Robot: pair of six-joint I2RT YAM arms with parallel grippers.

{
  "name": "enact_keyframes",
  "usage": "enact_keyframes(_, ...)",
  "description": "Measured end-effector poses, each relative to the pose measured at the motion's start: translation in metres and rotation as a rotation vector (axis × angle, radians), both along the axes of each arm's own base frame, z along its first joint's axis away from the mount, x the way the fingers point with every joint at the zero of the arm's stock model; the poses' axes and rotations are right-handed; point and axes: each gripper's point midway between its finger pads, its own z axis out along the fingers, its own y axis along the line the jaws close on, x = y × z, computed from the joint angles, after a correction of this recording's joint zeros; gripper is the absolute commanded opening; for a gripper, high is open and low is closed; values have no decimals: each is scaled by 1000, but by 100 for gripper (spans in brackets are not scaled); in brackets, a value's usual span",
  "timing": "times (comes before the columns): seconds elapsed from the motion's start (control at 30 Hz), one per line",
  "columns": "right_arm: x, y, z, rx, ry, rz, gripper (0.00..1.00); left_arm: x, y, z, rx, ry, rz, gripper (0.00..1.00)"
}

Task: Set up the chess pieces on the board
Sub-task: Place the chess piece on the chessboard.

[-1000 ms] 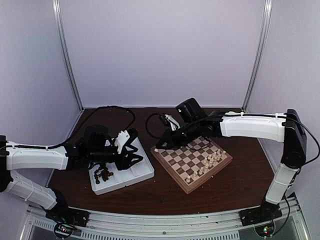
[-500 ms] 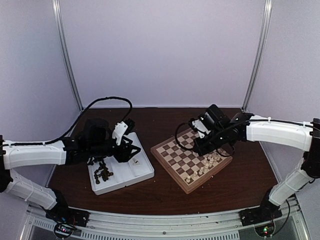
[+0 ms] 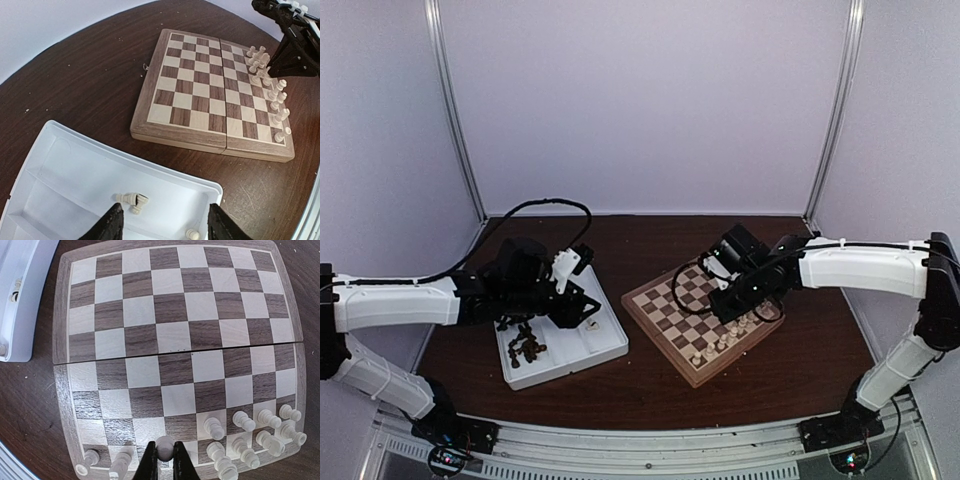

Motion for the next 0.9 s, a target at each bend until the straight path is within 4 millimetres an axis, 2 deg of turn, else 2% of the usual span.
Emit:
enact_keyframes(0.27,-2,-3,-20,-50,35,11,6,1,0,1,6,5,1,57)
enact_keyframes(0.9,0,-13,-42,-138,58,21,10,4,-1,-6,40,25,11,57)
